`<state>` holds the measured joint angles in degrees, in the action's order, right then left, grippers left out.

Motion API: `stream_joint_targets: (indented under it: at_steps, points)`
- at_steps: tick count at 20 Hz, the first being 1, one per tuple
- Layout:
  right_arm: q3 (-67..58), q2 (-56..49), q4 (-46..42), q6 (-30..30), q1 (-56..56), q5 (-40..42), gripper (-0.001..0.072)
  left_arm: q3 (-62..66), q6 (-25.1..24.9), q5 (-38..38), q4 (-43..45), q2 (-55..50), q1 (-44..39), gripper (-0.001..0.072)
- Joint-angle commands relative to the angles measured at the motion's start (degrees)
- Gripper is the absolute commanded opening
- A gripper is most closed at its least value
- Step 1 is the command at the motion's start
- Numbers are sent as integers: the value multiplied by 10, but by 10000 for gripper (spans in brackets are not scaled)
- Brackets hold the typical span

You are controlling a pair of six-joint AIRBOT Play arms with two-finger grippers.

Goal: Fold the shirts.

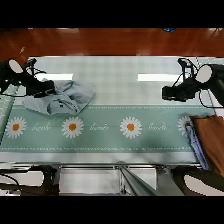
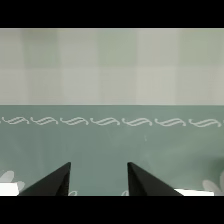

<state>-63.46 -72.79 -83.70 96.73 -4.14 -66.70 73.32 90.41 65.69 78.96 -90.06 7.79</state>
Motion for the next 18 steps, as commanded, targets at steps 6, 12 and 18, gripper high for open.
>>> stream_joint_targets:
  at_steps: [6, 12, 18]
  points:
    - [0, 1, 25, -4, 0, 4, 412, 1, -17, 64, -5, -49, -46, 71]
    - [0, 61, 21, -8, 0, 3, 412, 103, -30, 86, -26, 34, -48, 23]
    - [0, 190, 21, -8, 0, 0, 412, 241, -64, 17, -148, 175, -57, 23]
